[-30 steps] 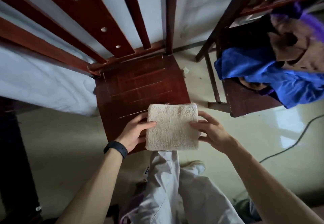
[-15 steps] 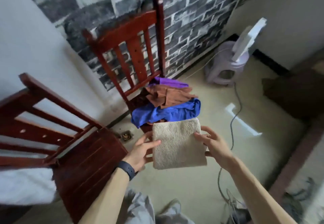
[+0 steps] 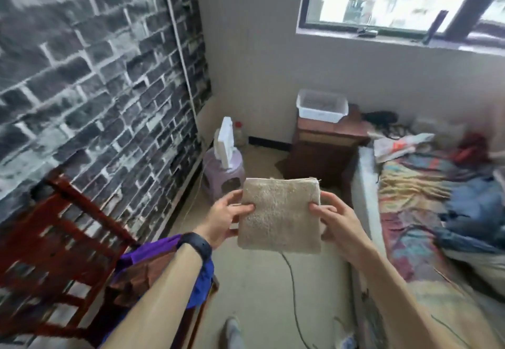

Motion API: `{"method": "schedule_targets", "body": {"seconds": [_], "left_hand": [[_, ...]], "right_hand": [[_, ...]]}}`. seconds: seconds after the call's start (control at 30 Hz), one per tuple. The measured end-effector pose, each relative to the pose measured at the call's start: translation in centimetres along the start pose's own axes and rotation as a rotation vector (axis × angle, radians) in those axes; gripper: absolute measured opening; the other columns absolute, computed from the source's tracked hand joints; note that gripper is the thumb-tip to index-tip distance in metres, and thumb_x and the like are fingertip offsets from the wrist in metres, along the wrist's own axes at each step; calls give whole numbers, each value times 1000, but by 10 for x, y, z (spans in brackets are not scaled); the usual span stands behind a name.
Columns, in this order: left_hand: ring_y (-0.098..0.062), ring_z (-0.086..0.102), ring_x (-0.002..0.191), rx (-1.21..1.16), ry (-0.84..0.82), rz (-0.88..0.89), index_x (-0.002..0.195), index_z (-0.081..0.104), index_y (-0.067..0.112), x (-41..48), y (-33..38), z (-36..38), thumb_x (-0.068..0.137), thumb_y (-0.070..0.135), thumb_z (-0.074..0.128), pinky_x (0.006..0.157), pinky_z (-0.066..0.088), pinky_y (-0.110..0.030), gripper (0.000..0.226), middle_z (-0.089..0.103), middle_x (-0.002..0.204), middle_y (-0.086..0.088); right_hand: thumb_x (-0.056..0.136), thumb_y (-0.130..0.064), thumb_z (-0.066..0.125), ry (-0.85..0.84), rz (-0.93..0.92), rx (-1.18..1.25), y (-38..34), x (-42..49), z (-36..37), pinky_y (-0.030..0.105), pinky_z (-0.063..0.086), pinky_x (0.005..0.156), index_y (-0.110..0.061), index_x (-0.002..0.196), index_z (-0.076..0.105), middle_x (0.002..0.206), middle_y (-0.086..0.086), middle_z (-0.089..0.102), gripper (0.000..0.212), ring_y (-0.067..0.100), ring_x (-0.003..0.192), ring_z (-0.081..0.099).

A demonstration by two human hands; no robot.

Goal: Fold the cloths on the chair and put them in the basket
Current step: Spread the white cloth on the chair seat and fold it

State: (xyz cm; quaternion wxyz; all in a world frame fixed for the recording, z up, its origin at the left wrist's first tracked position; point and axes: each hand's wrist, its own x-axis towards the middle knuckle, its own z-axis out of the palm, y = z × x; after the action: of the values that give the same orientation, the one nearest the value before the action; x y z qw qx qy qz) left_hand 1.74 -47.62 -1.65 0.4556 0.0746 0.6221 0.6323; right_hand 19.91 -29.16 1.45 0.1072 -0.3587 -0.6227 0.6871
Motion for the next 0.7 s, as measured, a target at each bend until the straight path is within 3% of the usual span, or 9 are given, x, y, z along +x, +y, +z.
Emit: {"method": "schedule_targets", "body": {"seconds": [0.13,0.23,0.4,0.57,0.7], "left_hand": [[-25,67,94,35,-128,51,124,62,23,73,56,23,82,14,74,72,58,-41,45,69,115,-6],[-31,66,99,66,-174,47,122,62,25,126,96,36,80,15,77,94,50,-58,46,72,111,-8],[-26,69,94,120,-273,73,121,63,25,200,150,60,85,12,72,83,56,-50,39,72,113,-6],[-28,68,102,156,-306,18,122,63,24,269,179,80,85,10,72,90,53,-57,40,73,112,-6],[-25,70,100,186,-313,4,122,63,24,343,203,103,85,10,72,85,57,-51,41,74,110,-3]], "right_hand": [[90,-16,69,123,-61,46,-37,50,-26,32,53,58,-35,104,71,90,9,68,24,15,75,67],[90,-16,69,205,-96,95,-61,91,-39,44,56,68,-34,108,71,91,9,71,26,19,85,70],[91,-16,68,267,-126,151,-98,148,-58,39,58,63,-26,117,67,93,9,71,28,17,89,70],[91,-14,68,317,-109,192,-116,209,-77,31,55,54,-24,113,67,90,7,71,24,13,83,71],[92,-16,68,330,-77,193,-123,279,-105,34,56,59,-24,113,67,91,8,71,23,18,88,71]]}}
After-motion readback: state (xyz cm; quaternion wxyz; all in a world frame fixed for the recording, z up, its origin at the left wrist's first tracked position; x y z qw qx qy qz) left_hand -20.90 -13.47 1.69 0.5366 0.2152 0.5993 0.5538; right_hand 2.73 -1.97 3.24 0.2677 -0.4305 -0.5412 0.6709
